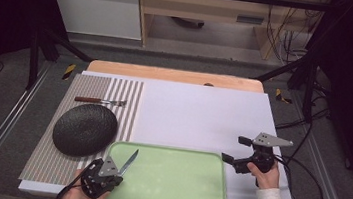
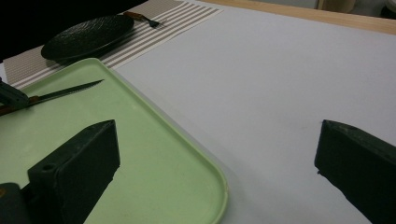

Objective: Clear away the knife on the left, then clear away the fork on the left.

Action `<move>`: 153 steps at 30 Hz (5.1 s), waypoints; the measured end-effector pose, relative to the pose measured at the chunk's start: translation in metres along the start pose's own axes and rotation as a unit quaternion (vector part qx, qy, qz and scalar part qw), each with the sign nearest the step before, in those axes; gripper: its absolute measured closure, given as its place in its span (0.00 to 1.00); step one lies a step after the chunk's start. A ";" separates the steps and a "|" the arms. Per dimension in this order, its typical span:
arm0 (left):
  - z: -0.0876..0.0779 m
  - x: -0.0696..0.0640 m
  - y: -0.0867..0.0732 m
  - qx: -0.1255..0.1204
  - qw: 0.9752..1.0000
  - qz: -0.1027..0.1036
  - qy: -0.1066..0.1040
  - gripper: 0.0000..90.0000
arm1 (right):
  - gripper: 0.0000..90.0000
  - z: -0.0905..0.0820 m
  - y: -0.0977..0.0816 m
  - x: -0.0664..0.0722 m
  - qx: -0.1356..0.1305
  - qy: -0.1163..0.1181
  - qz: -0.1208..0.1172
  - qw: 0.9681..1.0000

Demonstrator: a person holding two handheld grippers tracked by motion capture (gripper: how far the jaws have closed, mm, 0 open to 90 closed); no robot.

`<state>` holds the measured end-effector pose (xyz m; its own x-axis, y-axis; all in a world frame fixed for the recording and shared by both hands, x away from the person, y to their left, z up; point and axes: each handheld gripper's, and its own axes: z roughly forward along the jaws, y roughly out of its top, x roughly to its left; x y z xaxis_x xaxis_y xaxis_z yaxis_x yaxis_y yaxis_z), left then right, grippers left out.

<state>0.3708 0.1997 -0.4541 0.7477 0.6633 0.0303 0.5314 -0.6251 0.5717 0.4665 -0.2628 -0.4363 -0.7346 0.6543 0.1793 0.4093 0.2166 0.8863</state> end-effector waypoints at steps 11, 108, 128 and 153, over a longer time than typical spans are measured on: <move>-0.005 0.003 -0.006 0.002 1.000 -0.013 0.009 1.00 | 0.01 -0.001 0.000 0.000 -0.001 0.000 0.001 1.000; -0.052 0.112 0.038 -0.094 0.990 0.099 0.032 0.00 | 0.01 0.001 0.000 -0.001 0.003 -0.003 0.007 1.000; -0.051 0.146 0.053 -0.071 0.985 0.133 0.084 0.02 | 0.01 0.000 -0.001 -0.001 0.005 -0.006 0.006 1.000; -0.033 0.190 0.063 -0.031 0.970 0.187 0.153 0.02 | 0.01 0.001 -0.001 -0.001 0.010 -0.007 0.004 1.000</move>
<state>0.5337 0.2999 -0.3850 0.7252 0.4927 0.4809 0.2143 -0.8253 0.5224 0.4669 -0.2628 -0.4380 -0.7234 0.6667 0.1794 0.4257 0.2263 0.8761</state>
